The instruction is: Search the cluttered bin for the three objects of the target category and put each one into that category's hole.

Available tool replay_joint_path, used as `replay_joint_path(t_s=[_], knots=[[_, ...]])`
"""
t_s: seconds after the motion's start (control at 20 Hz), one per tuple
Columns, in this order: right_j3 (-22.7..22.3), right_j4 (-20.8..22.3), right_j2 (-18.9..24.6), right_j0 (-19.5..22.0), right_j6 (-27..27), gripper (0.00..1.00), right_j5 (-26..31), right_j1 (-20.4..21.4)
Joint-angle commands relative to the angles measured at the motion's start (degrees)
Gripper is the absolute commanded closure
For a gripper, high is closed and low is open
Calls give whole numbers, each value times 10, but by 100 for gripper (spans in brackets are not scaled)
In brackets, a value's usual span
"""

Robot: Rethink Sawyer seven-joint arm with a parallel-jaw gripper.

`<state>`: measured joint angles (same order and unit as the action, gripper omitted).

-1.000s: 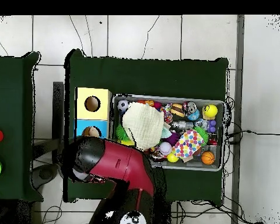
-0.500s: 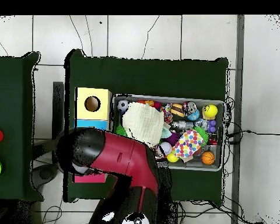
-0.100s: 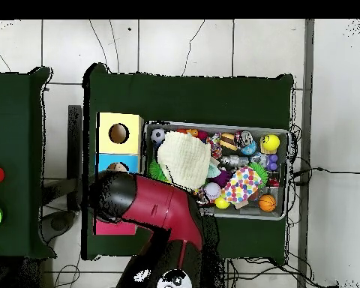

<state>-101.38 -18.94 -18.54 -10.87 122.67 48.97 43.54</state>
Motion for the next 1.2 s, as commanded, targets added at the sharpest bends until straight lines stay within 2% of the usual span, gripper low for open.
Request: replay_joint_path(t_s=[0.05, 0.25, 0.5, 1.2], knots=[[-76, -8, 70, 13, 58, 0, -47, -47], [-90, -18, 86, 12, 63, 0, -86, -60], [-98, -23, 101, 7, 70, 0, -110, -68], [-71, -43, 116, -30, 119, 0, -117, -93]])
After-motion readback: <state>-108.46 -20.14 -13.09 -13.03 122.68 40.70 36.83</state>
